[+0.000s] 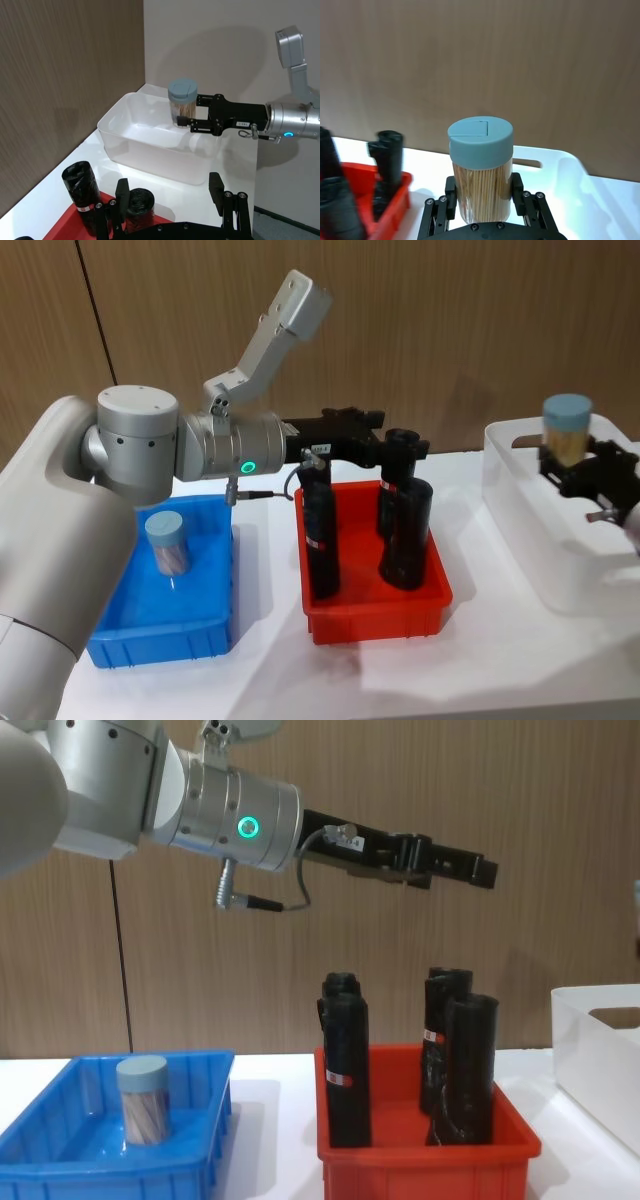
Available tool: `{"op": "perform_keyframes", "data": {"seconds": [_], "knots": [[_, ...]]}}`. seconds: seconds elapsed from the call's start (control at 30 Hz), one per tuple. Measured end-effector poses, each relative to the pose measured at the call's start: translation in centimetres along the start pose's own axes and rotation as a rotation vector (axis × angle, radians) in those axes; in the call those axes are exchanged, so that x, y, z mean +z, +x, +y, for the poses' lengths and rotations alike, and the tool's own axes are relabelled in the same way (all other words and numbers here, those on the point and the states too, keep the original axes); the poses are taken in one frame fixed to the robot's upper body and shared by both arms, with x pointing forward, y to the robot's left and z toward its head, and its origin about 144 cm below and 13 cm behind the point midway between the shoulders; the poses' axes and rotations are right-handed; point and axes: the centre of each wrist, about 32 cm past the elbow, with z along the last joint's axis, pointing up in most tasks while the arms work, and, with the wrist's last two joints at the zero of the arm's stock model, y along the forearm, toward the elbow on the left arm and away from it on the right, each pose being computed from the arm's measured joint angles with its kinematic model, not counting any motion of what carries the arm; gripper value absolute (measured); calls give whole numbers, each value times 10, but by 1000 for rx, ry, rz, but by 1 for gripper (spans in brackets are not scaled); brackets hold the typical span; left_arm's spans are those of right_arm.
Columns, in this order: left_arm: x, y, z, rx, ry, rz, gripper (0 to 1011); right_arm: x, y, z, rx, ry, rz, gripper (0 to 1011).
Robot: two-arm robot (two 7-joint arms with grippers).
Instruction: Pick the cotton swabs from the blue box and place them into the white box.
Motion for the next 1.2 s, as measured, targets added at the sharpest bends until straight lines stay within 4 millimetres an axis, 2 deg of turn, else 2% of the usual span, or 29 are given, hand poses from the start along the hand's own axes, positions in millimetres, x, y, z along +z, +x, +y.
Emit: {"op": "perform_keyframes", "data": {"seconds": [0.4,0.97,1.07,1.17,1.2], "knots": [[0,0,0,0,0,0,1004,-11,24,3,-100,-25,-9,639],[0,0,0,0,0,0,1004,-25,38,10,-140,-67,11,639],[0,0,0,0,0,0,1003,-27,40,11,-141,-73,17,689],[0,0,0,0,0,0,1004,-30,41,13,-141,-79,25,796],[0,0,0,0,0,0,1004,-31,42,13,-140,-81,29,796]]}}
